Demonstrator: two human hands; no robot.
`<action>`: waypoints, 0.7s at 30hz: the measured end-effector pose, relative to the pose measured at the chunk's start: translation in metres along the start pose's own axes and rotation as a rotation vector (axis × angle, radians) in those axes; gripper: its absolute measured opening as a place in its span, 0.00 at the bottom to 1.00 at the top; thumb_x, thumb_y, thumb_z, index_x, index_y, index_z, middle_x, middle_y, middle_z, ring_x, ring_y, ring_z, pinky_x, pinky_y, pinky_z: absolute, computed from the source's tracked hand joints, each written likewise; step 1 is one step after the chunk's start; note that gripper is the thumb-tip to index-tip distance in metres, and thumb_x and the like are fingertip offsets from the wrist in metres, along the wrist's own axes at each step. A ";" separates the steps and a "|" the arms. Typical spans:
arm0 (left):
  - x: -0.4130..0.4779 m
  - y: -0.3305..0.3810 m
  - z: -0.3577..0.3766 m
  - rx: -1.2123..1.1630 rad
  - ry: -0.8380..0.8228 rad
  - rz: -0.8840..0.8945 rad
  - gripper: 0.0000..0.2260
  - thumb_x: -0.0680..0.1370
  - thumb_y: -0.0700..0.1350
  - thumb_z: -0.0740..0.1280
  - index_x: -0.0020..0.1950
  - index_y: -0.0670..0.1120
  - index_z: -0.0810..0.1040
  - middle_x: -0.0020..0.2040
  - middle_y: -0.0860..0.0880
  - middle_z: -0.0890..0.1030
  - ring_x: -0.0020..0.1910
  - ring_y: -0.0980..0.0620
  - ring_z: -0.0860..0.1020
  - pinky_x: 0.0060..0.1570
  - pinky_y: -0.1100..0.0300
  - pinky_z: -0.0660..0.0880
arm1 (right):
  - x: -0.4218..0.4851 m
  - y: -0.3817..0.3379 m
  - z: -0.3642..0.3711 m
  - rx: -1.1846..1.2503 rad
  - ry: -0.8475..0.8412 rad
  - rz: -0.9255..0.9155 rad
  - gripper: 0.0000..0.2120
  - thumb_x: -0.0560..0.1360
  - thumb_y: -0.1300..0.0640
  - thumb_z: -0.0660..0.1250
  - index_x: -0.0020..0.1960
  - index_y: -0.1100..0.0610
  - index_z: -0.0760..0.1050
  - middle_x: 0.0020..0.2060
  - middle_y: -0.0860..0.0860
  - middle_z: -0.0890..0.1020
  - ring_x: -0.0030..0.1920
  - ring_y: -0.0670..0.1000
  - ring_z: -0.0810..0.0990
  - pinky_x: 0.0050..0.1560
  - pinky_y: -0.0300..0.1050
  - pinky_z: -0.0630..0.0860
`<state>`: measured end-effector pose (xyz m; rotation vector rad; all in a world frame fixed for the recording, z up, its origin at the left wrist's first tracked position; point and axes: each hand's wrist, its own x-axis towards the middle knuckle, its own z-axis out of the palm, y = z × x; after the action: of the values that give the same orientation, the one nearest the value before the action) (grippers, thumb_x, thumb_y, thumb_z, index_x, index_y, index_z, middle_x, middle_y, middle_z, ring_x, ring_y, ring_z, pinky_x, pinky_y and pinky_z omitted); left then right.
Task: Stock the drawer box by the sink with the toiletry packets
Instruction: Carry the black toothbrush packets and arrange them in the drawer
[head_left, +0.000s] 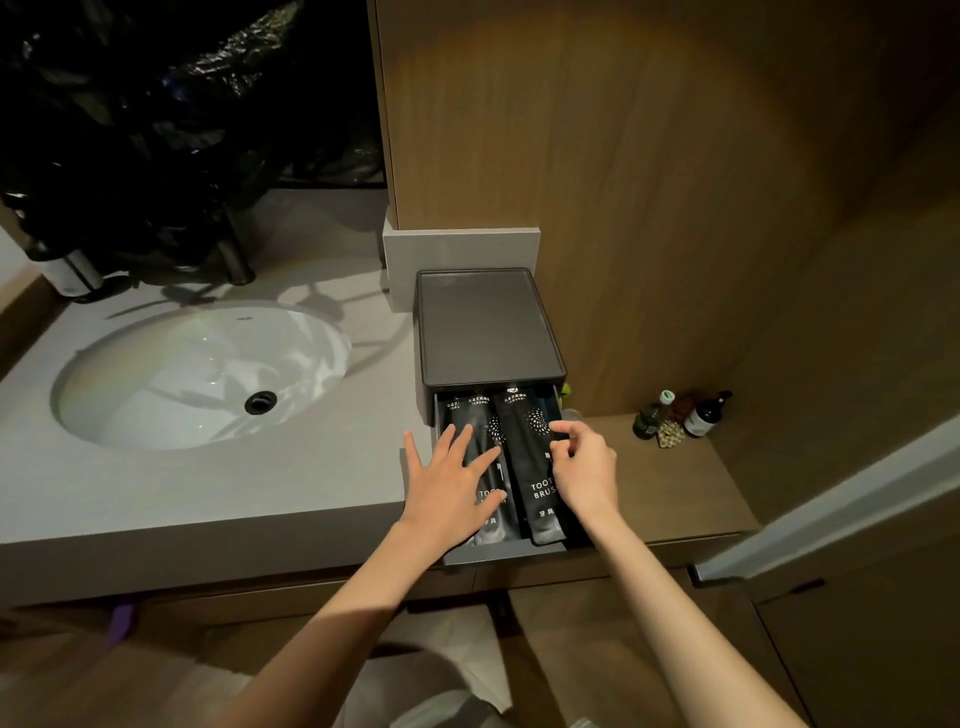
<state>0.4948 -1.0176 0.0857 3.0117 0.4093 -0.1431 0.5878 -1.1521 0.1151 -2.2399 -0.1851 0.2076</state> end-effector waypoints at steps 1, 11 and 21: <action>0.000 -0.001 0.000 -0.002 0.003 0.000 0.26 0.78 0.64 0.53 0.76 0.60 0.56 0.79 0.47 0.51 0.78 0.47 0.46 0.68 0.31 0.37 | 0.000 0.001 0.004 -0.003 0.004 -0.001 0.14 0.79 0.65 0.59 0.62 0.56 0.76 0.45 0.55 0.83 0.40 0.48 0.78 0.44 0.39 0.72; 0.001 -0.007 0.001 -0.068 0.002 0.016 0.27 0.77 0.64 0.55 0.75 0.59 0.58 0.79 0.50 0.51 0.78 0.49 0.45 0.70 0.32 0.39 | 0.000 0.007 0.029 -0.091 -0.004 -0.097 0.17 0.79 0.68 0.59 0.64 0.55 0.73 0.41 0.51 0.79 0.40 0.47 0.77 0.44 0.40 0.74; -0.001 -0.007 0.004 -0.044 0.042 0.021 0.30 0.74 0.69 0.55 0.74 0.58 0.60 0.79 0.49 0.52 0.78 0.49 0.45 0.70 0.32 0.39 | 0.004 0.012 0.016 -0.281 -0.387 -0.303 0.28 0.79 0.60 0.62 0.77 0.53 0.58 0.77 0.54 0.58 0.76 0.52 0.57 0.73 0.42 0.55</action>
<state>0.4918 -1.0115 0.0810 2.9790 0.3799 -0.0688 0.5888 -1.1470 0.0960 -2.3905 -0.7983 0.4725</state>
